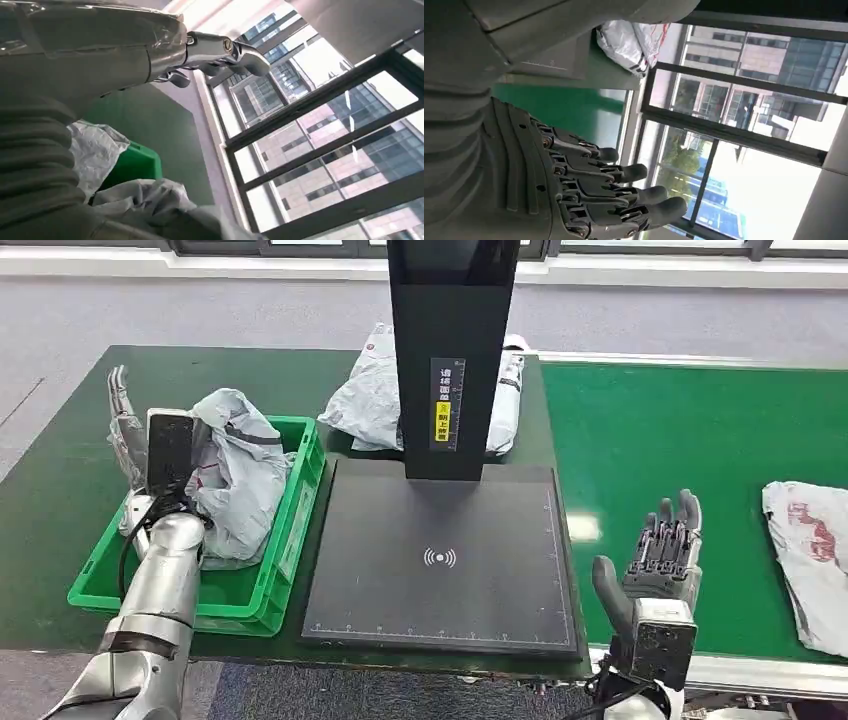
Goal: Moved the parcel from conveyor to table for the left to box.
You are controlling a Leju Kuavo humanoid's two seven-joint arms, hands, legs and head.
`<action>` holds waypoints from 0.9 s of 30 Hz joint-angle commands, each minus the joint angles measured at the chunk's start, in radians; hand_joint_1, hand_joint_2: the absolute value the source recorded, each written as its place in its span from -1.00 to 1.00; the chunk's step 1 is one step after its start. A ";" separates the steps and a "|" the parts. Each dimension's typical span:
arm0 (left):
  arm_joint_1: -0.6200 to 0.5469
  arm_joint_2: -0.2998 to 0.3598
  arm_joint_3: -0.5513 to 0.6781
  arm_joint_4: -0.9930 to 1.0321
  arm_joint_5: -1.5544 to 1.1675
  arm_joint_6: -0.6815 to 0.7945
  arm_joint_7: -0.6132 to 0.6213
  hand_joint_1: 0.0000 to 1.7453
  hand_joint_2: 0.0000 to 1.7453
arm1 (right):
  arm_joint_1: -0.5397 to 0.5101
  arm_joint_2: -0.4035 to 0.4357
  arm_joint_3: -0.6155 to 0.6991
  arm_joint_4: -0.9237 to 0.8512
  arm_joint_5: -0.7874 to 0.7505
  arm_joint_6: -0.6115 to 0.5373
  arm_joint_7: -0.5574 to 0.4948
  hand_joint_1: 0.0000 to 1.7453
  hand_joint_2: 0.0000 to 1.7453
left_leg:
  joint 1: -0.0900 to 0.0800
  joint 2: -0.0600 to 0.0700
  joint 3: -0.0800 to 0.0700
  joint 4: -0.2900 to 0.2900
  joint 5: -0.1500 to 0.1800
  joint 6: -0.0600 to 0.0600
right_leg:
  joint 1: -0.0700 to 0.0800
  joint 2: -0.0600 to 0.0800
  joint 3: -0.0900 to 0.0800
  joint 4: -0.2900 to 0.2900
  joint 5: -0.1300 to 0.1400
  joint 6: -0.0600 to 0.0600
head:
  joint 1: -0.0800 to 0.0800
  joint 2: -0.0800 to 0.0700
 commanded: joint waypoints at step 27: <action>-0.079 0.195 -0.047 0.220 -1.043 0.095 0.291 -1.00 1.00 | -0.042 -0.058 -0.040 0.130 0.068 0.095 0.077 -1.00 1.00 | 0.001 0.002 0.005 -0.002 -0.001 0.003 | 0.002 0.000 0.005 -0.003 -0.001 -0.004 | 0.000 0.000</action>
